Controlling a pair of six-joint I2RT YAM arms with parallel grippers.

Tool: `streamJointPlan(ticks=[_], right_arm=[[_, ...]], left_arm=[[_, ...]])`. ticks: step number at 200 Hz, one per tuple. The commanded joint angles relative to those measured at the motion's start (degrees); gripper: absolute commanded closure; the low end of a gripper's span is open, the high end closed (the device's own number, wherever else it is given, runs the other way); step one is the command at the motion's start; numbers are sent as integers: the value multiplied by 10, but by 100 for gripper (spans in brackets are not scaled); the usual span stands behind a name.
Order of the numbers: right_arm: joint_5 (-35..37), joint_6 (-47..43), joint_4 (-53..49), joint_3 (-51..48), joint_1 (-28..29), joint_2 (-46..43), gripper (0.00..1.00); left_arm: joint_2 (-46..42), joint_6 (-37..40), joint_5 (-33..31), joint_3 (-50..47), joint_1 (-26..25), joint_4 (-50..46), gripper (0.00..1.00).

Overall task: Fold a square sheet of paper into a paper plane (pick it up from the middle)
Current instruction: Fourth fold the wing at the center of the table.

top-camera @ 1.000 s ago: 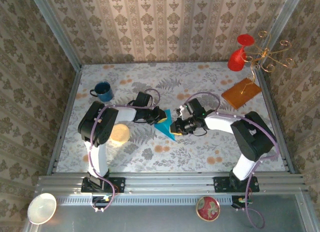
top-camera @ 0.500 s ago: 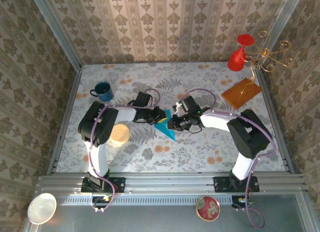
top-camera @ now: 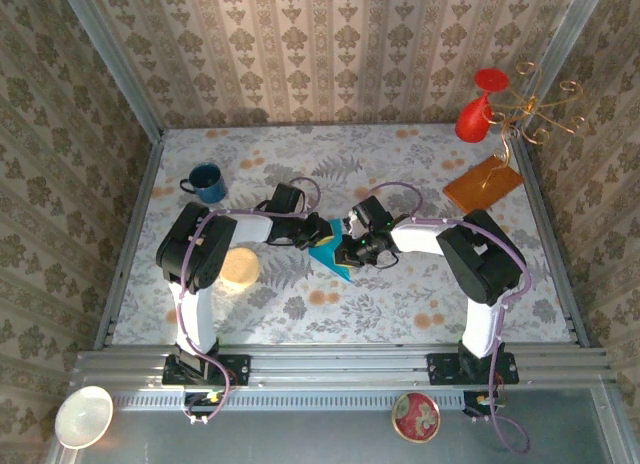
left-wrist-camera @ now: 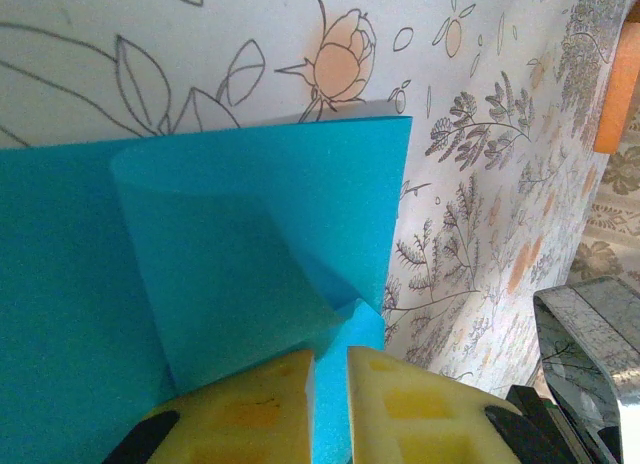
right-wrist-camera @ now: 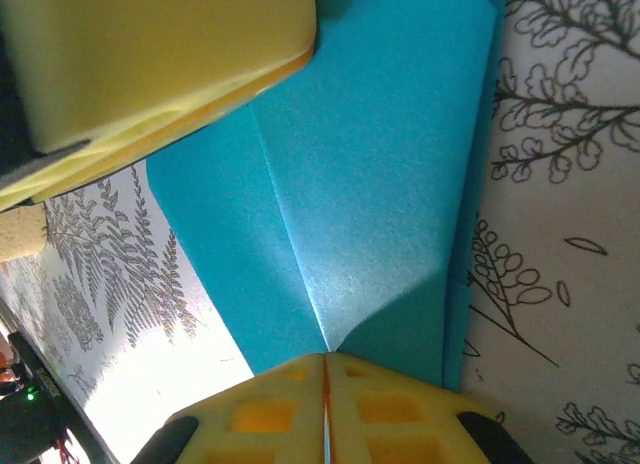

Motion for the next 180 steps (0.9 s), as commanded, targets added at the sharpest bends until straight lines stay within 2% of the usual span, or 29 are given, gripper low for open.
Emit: streamJointPlan(ticks=[1, 93, 127, 180], right_arm=[[35, -12, -47, -12, -5, 21, 89], [49, -25, -77, -29, -15, 28, 91], [48, -26, -79, -28, -15, 30, 91], [46, -27, -83, -26, -16, 35, 91]], left_arm=[[8, 11, -3, 8, 5, -17, 83], [-96, 54, -29, -32, -7, -17, 84], [-87, 62, -43, -38, -23, -30, 86], [-43, 63, -30, -22, -30, -28, 86]])
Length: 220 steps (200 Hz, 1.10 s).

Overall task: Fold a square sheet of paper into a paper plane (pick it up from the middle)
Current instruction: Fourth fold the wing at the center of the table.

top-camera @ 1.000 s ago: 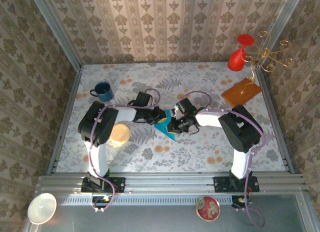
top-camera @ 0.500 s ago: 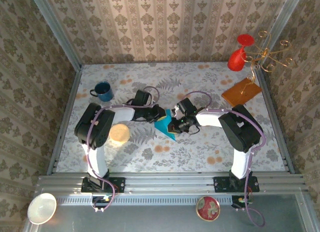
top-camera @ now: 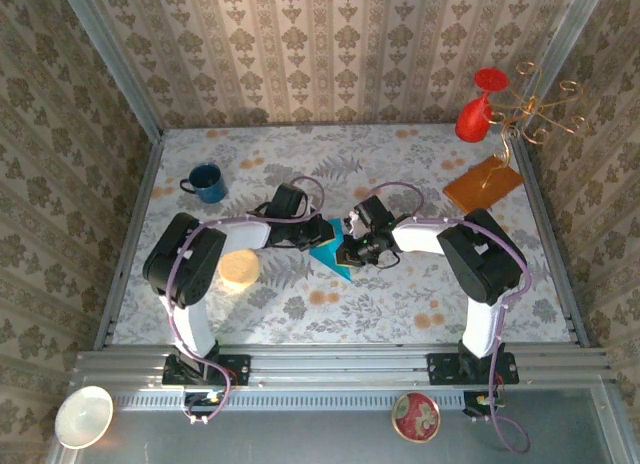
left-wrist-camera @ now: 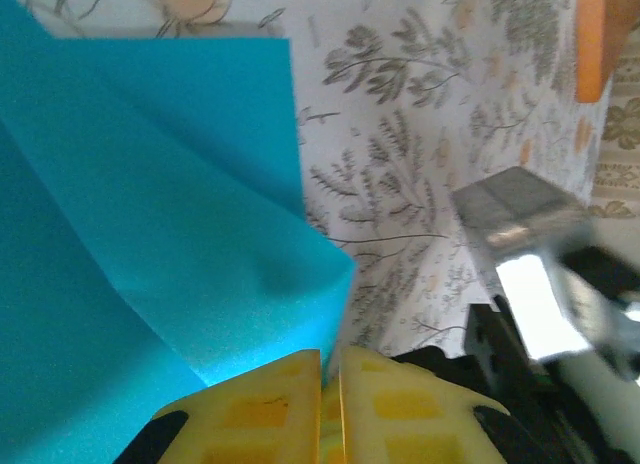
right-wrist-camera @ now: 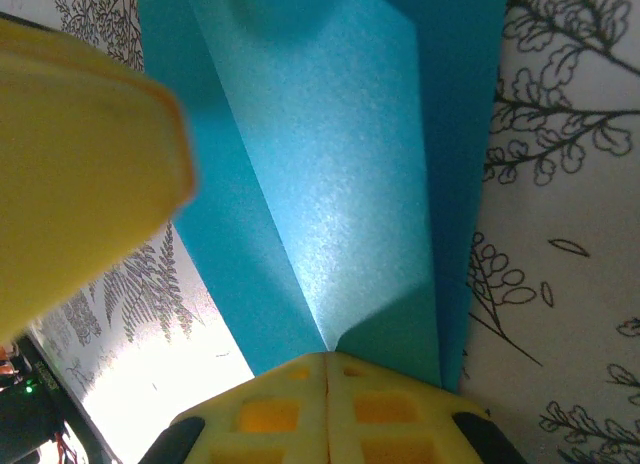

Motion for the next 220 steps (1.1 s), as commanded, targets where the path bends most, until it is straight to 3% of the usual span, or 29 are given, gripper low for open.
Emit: streamJointPlan(ticks=[1, 66, 163, 220], right_arm=[[51, -12, -83, -22, -8, 34, 91], [63, -22, -103, -26, -9, 44, 91], [78, -33, -112, -60, -22, 47, 91], [73, -30, -103, -63, -22, 45, 91]], left_arm=[[25, 16, 4, 10, 0, -11, 86], [59, 20, -20, 39, 27, -51, 86], [123, 102, -36, 119, 121, -143, 85], [132, 140, -47, 180, 144, -191, 85]])
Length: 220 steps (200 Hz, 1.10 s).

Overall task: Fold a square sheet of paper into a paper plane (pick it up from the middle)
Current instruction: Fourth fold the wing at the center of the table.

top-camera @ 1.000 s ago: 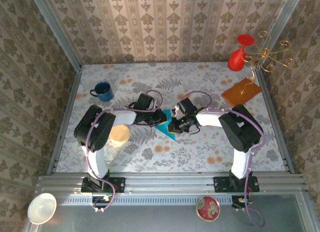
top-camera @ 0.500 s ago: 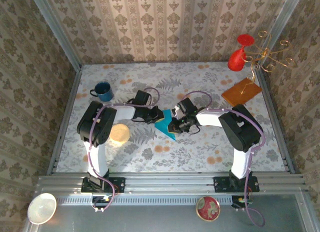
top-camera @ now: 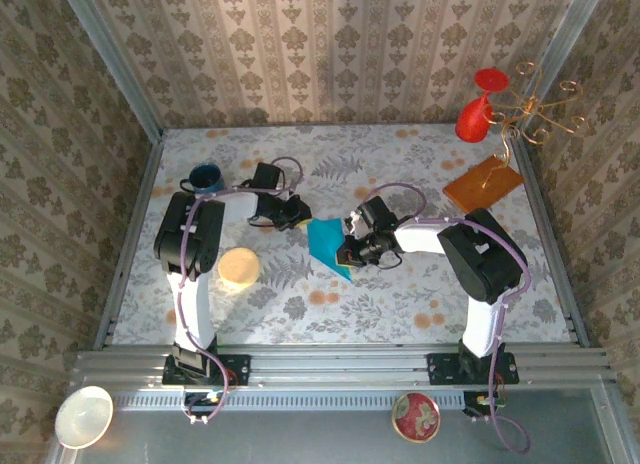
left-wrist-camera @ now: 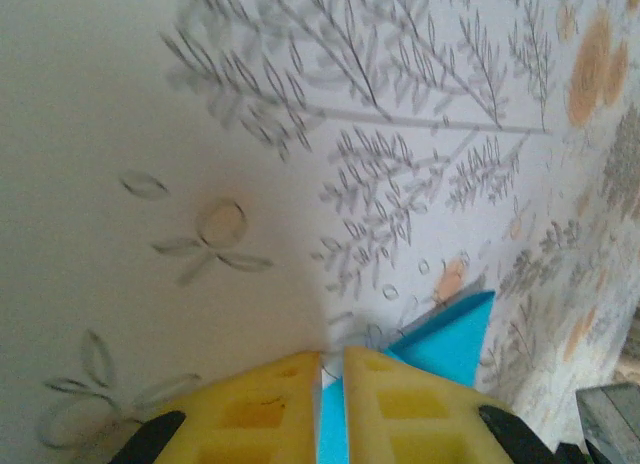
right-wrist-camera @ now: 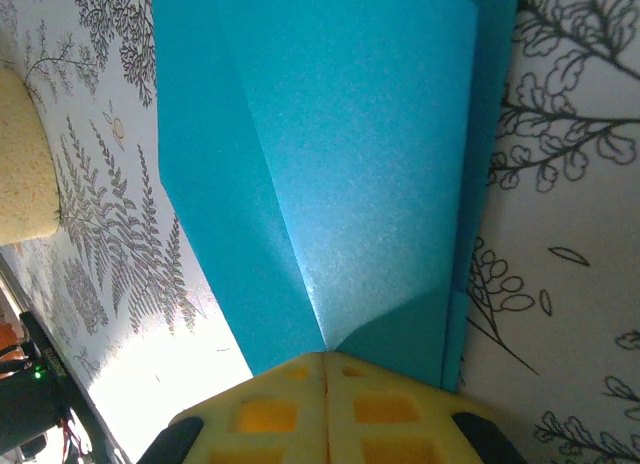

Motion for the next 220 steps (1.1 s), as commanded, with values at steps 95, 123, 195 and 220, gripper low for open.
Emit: streamJointPlan(ticks=[95, 123, 195, 220], right_arm=[[76, -11, -112, -36, -13, 39, 91], [71, -13, -108, -37, -13, 39, 91], [39, -8, -72, -51, -19, 26, 91], [10, -1, -50, -53, -20, 8, 90]], left_arm=[[-136, -22, -67, -82, -93, 36, 85], [-106, -23, -67, -72, -127, 26, 86], [-40, -31, -84, -46, -130, -5, 87], [-25, -40, -91, -49, -127, -13, 88]])
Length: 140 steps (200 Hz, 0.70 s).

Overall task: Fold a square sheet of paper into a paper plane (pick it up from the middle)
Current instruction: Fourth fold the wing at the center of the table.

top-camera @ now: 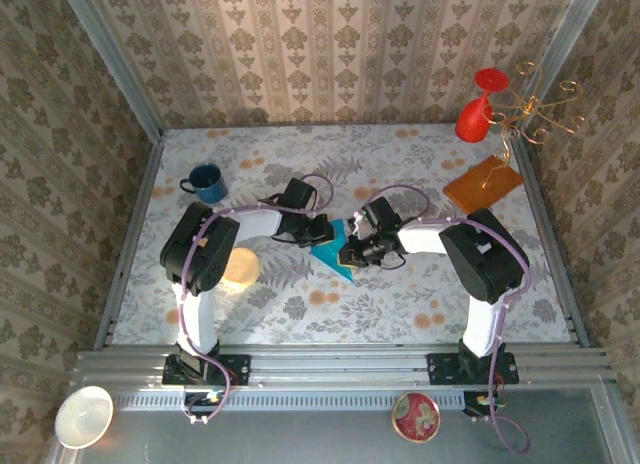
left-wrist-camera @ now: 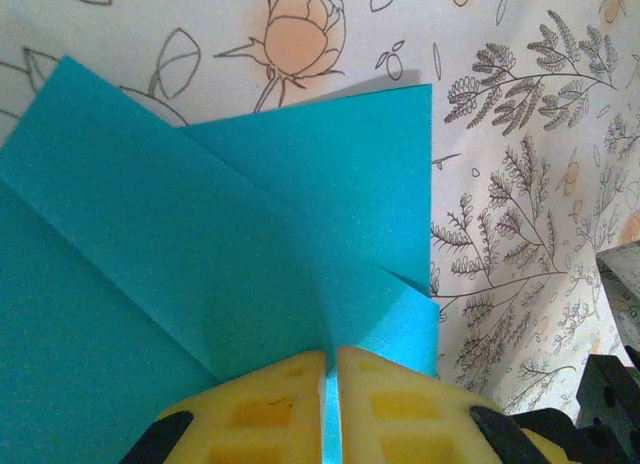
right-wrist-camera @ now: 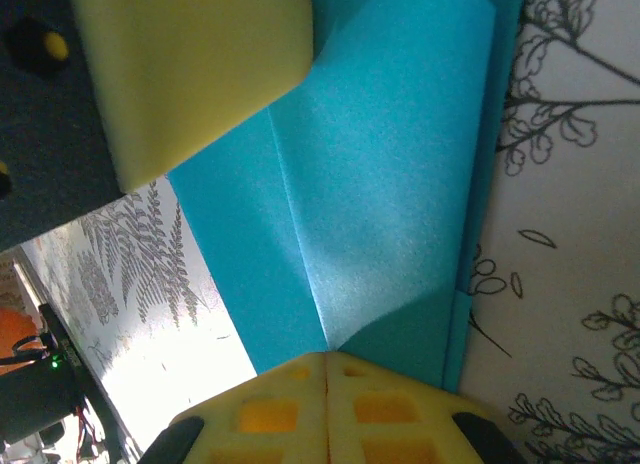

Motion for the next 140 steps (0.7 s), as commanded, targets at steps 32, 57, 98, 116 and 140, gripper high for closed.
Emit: streamJointPlan(ticks=[32, 57, 98, 116, 140], right_arm=[[-5, 30, -20, -36, -10, -38, 87], [-15, 49, 5, -34, -10, -55, 86], [-6, 49, -16, 10, -10, -21, 87], [-3, 38, -35, 29, -4, -1, 88], [4, 25, -62, 50, 2, 21, 90]], left_arm=[[28, -11, -28, 5, 7, -42, 88], [31, -8, -33, 1, 6, -48, 88], [39, -12, -31, -4, 3, -47, 88], [39, -15, -31, -7, 3, -47, 88], [38, -15, -35, -8, 3, -53, 88]])
